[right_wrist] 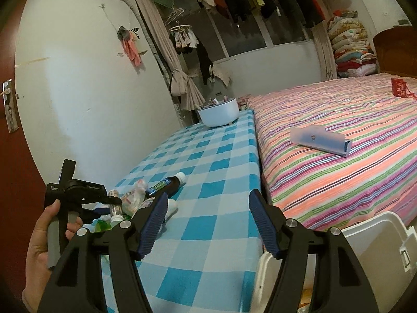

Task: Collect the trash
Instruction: 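Grasp the white tube with the left tool while the right tool grasps the white plush toy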

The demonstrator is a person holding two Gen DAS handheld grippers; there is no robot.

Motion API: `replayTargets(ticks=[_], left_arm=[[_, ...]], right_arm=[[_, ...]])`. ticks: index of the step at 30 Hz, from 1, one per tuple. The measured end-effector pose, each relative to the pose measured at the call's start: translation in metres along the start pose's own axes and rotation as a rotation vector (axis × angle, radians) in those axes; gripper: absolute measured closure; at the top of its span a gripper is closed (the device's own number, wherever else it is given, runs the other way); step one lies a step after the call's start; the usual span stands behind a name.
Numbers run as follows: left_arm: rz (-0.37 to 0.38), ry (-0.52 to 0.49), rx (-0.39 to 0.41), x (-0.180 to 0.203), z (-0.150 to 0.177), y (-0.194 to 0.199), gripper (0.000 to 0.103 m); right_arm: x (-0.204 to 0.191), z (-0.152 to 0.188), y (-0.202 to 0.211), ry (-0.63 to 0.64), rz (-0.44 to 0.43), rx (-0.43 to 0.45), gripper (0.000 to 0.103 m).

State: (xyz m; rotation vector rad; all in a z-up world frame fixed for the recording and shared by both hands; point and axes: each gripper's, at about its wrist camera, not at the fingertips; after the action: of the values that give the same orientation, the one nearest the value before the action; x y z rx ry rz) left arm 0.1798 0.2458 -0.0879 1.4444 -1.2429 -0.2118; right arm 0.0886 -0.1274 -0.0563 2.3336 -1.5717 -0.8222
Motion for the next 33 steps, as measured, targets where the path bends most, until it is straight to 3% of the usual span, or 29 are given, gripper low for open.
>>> replayTargets(ticks=[10, 19, 33], left_arm=[[0.055, -0.008, 0.030, -0.009, -0.001, 0.022, 0.074], [0.057, -0.029, 0.059, -0.014, 0.002, 0.037, 0.074], [0.050, -0.086, 0.121, -0.020, 0.008, 0.065, 0.074]], right_arm=[[-0.025, -0.009, -0.041, 0.012, -0.082, -0.070, 0.040], [-0.075, 0.000, -0.108, 0.102, -0.177, -0.232, 0.040], [-0.099, 0.013, -0.186, 0.097, -0.104, -0.427, 0.040]])
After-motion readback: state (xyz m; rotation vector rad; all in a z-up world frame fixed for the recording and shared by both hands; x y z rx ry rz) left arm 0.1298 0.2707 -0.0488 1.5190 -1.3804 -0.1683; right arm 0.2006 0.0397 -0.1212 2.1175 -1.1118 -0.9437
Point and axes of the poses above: each gripper's, at about its wrist camera, not at the fingertips, and y roughly against the way its jaws point, x to its right, z to its underside, and after that the axes turned 6 degrees about -x, right-handed
